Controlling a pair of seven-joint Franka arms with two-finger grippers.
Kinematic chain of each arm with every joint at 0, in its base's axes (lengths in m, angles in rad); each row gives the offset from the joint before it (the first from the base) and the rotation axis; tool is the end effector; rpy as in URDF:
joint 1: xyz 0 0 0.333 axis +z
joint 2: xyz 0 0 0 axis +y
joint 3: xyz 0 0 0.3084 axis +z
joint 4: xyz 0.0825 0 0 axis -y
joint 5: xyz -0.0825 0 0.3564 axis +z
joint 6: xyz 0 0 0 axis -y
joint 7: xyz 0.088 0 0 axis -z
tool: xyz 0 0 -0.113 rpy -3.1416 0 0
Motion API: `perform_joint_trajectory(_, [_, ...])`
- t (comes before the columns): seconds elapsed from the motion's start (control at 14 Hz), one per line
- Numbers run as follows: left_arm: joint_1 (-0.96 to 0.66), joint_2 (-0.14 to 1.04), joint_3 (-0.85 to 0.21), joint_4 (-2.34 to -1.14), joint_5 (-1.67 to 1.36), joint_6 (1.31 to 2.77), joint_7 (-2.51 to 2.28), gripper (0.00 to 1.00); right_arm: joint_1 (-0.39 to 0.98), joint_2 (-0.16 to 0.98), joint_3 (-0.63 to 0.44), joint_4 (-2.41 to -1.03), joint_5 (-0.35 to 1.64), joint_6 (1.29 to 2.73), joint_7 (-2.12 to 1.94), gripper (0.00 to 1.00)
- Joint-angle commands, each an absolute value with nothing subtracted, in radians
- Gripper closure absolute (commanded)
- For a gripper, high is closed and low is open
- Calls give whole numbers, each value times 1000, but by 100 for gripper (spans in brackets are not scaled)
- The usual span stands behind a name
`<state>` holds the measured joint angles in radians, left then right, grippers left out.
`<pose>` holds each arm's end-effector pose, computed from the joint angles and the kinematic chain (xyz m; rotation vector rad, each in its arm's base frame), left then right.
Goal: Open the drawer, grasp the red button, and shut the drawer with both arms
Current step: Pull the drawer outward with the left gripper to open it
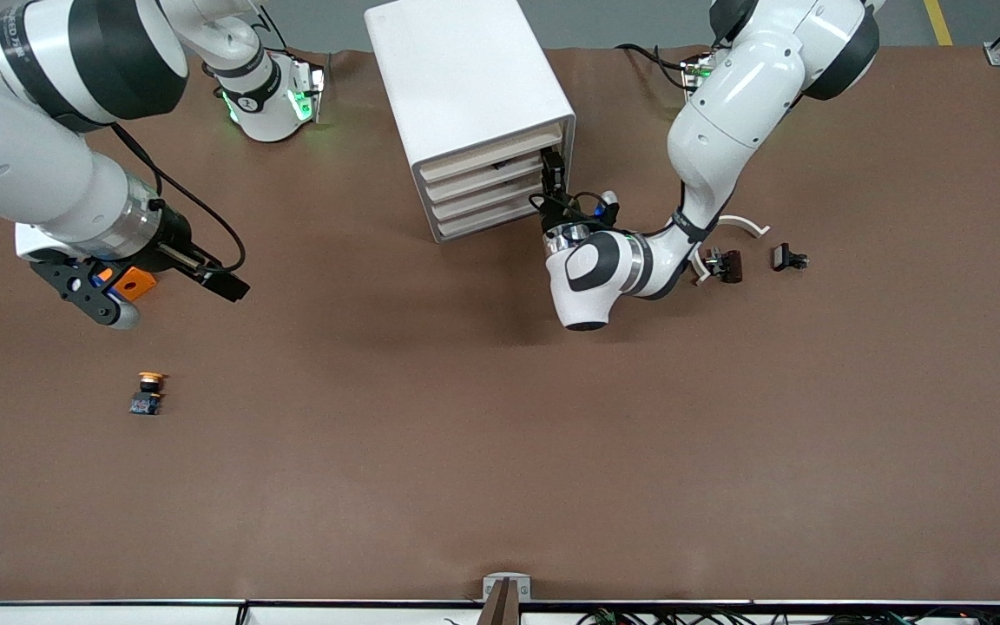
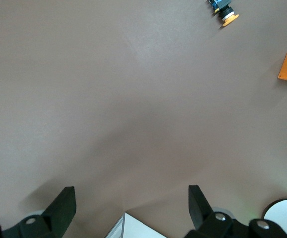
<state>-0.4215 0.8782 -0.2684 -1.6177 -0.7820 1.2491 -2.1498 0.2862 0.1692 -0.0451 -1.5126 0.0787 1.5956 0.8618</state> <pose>0.3618 -0.4039 0.1684 -1.1668 -1.3381 1.3349 0.5554 0.1476 0.5458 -2.9700 0.9607 0.1725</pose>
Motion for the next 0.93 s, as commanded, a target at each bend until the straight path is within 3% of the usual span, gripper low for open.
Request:
perform_joint_trajectory(0.0, [-407, 874, -224, -1588, -795, 1253, -2155, 100, 288, 181, -43, -1494, 91, 1592, 890, 0])
perform_joint_trajectory(0.85, [-365, 876, -143, -1503, -884, 1279, -2154, 100, 324, 186, -43, -1497, 86, 1603, 943, 0])
